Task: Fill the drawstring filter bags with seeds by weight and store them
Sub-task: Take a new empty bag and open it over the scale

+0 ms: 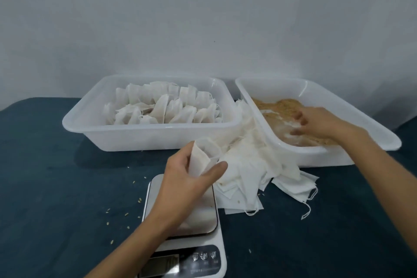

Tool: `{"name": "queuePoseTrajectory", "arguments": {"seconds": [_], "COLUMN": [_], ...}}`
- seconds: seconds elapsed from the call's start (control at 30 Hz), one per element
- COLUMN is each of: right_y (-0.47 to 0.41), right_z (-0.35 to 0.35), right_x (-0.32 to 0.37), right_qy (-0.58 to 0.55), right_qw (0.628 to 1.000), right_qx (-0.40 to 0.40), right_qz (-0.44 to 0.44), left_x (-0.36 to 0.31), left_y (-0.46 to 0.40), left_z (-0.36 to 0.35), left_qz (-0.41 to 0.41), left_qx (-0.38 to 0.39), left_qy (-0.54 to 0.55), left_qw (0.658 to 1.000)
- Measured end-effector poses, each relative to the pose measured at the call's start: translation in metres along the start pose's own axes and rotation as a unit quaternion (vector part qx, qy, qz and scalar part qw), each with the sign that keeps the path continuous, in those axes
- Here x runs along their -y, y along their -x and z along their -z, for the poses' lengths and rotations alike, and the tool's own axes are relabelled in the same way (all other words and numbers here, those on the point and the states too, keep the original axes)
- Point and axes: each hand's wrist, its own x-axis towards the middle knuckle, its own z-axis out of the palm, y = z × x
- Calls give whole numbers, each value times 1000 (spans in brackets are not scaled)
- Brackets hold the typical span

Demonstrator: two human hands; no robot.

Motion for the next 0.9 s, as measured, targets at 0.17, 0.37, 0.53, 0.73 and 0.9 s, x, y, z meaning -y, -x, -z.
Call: {"name": "queuePoseTrajectory", "arguments": {"seconds": [0.17,0.37,0.53,0.73,0.9], "right_y": [-33,-39,-57,-91,-106], "right_z": [-22,-24,-10,-3,-20], "right_x": [-25,-34,-26,-4,4], "right_qy": [111,73,-27,-5,42], "right_qw": [986,994,999,998,997], "right_qx": [125,85,16,46,50], "right_qz": [-14,12,-5,-53,-39], "left_x": [-1,-1,1,2,4], "left_y": [-2,-4,-5,-7,-8], "left_z": [2,3,3,3,5], "left_qz": [6,12,11,12,10], "left_qx": [-27,-37,-52,-58,-47], "left_qy": [11,6,-13,-21,-20], "left_qw": [1000,999,999,998,999]}}
